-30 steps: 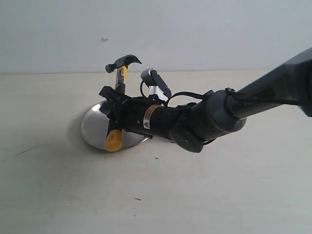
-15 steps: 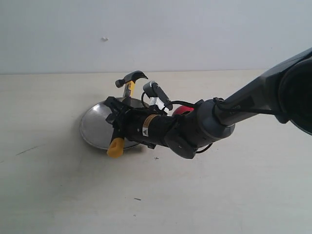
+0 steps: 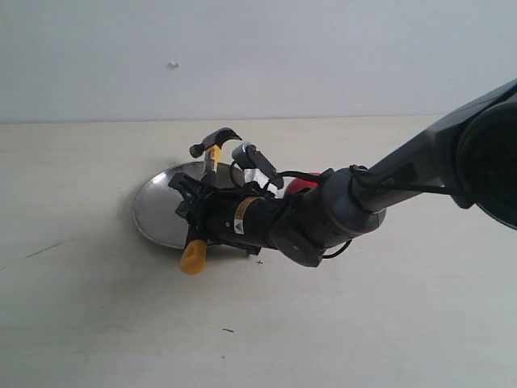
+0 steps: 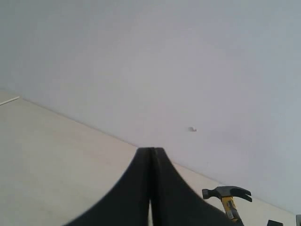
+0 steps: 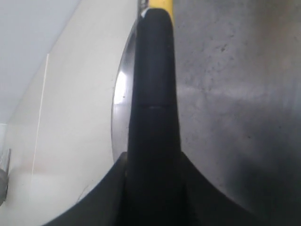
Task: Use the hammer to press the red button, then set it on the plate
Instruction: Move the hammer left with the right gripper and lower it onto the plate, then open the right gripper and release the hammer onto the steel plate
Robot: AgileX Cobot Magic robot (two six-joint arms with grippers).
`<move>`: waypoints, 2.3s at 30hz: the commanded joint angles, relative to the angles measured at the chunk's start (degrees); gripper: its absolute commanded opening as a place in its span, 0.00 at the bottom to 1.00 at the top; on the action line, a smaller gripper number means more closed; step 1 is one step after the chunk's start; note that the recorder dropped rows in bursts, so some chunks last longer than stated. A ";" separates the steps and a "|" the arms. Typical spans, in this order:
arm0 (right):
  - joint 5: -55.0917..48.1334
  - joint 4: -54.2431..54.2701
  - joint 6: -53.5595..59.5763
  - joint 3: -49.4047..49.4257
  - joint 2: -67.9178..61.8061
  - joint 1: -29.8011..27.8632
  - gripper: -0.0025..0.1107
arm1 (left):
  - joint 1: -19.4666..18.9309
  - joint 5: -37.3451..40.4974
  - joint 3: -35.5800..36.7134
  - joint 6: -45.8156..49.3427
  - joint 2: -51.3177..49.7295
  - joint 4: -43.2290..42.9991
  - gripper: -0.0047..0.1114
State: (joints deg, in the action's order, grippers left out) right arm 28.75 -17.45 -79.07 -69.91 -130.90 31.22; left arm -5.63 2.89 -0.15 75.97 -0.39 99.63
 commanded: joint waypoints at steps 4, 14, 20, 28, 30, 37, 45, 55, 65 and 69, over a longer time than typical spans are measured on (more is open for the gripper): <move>1.09 -1.82 2.01 -1.55 0.80 0.04 0.02 | -0.06 0.19 0.15 0.22 0.39 0.32 0.04; -1.41 -6.00 0.36 -2.50 0.80 0.04 0.02 | -0.06 0.19 0.15 0.22 0.39 0.32 0.04; -4.80 -5.63 0.36 -2.50 0.80 0.04 0.08 | -0.06 0.19 0.15 0.22 0.39 0.32 0.04; -5.01 -5.63 0.36 -2.50 0.80 0.04 0.13 | -0.06 0.19 0.15 0.22 0.39 0.32 0.04; -5.01 -5.63 0.36 -2.50 0.80 0.04 0.13 | -0.06 0.19 0.15 0.22 0.39 0.32 0.04; -4.87 -6.01 0.06 -2.50 0.80 0.04 0.13 | -0.06 0.19 0.15 0.22 0.39 0.32 0.04; -7.18 -14.65 -5.85 -6.18 0.80 0.04 0.13 | -0.06 0.19 0.15 0.22 0.39 0.32 0.04; -9.32 -22.72 -13.07 -8.35 0.80 0.04 0.13 | -0.06 0.19 0.15 0.22 0.39 0.32 0.04; -9.44 -23.85 -14.54 -8.35 0.80 0.04 0.23 | -0.06 0.19 0.15 0.22 0.39 0.32 0.04; -9.44 -23.85 -15.06 -8.35 0.80 0.04 0.29 | -0.06 0.19 0.15 0.22 0.39 0.32 0.04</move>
State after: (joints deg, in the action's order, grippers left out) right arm 16.59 -40.36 -94.83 -77.33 -131.03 31.22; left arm -5.63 2.89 -0.15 76.08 -0.39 99.63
